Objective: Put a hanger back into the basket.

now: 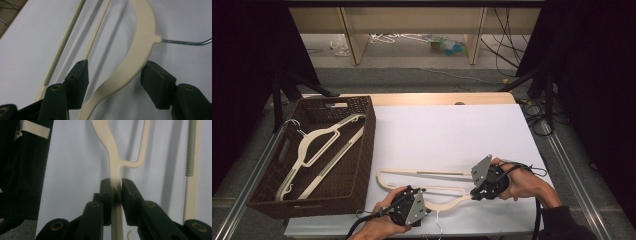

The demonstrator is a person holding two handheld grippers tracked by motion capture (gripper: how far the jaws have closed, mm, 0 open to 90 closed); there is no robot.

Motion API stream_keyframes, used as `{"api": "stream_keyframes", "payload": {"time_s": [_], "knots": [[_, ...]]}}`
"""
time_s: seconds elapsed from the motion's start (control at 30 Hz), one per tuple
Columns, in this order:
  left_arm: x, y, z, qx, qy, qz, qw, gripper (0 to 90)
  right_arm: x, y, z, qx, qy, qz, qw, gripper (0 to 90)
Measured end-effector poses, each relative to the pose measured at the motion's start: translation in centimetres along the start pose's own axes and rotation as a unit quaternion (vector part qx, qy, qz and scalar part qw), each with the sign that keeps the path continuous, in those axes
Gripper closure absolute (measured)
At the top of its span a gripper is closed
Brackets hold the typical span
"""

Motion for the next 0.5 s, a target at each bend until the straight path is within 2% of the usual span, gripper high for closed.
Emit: {"api": "stream_keyframes", "payload": {"time_s": [0.1,0.23,0.3,0.4,0.5], "knots": [[-0.2,0.4,0.1,-0.007,-0.007,0.027,0.9996,46.3,0.0,0.0,0.0,-0.003,0.002,0.0,1.0,79.5],[-0.6,0.6,0.4,-0.016,-0.021,0.051,0.9983,54.7,0.0,0.0,0.0,-0.006,0.004,-0.001,1.0,79.5],[-0.6,0.7,0.3,-0.013,-0.026,0.07,0.9971,61.8,0.0,-0.1,0.0,-0.004,0.003,-0.001,1.0,79.5],[-0.5,1.0,0.0,-0.016,-0.027,0.101,0.9943,65.3,0.0,-0.1,-0.1,-0.007,0.004,-0.001,1.0,79.5],[-0.3,1.5,-0.4,-0.025,-0.025,0.12,0.9922,69.3,0.0,-0.3,-0.1,-0.007,0.005,0.003,1.0,79.5]]}}
Point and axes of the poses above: each handheld gripper's, and its own axes: z roughly forward along the jaws, y roughly out of its top, x roughly to its left, the point moved 5 cm from there along z, roughly forward along the jaws, and after that the axes turned 7 degrees about x, right-handed, at the moved point
